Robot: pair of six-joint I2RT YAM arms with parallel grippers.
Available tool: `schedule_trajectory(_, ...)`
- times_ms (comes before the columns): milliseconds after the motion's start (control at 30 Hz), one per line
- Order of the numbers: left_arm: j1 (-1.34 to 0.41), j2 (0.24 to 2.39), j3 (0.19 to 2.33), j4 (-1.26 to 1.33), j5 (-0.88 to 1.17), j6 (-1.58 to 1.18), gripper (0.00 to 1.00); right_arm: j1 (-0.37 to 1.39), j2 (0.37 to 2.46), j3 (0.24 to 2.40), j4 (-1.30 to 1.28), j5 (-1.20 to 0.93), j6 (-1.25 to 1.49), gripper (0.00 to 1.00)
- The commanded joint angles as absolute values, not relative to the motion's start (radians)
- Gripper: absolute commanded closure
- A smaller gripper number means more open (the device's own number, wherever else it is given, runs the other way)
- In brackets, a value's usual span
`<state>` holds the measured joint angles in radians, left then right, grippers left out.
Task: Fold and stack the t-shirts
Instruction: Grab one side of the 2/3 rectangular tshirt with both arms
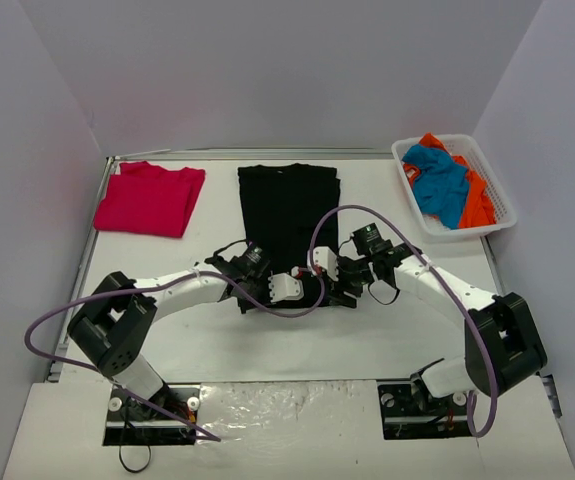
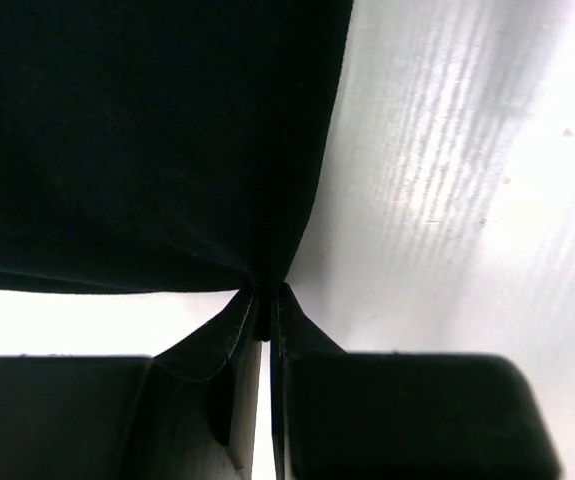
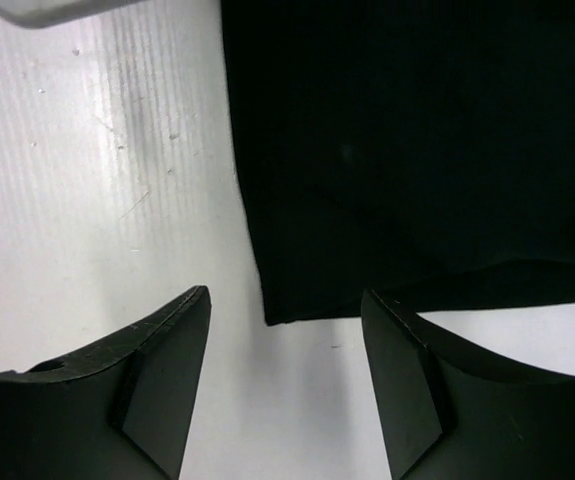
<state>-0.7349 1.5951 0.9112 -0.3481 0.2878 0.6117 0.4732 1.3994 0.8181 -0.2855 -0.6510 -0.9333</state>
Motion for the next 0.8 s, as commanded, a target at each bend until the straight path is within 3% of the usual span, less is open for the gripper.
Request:
schedule_trajectory(0, -0.729, 1.582, 0.98, -0.377, 0.383, 0.548, 0.97, 0.489, 1.436, 0.793, -0.27, -0.611, -0.956, 0.42)
schedule_trajectory(167, -0.723, 1.589, 0.997, -0.387, 0.429, 0.52, 0.98, 0.489, 1.496, 0.81, -0.262, -0.636, -0.94, 0.43)
schedule_trajectory(300, -0.695, 1.577, 0.991, -0.376, 0.497, 0.494, 0.98, 0.404, 1.566, 0.842, -0.265, -0.814, -0.887, 0.43)
schedule_trajectory(767, -0.638, 1.609, 1.029, -0.403, 0.577, 0.499, 0.98, 0.373, 1.45, 0.762, -0.293, -0.795, -0.934, 0.43)
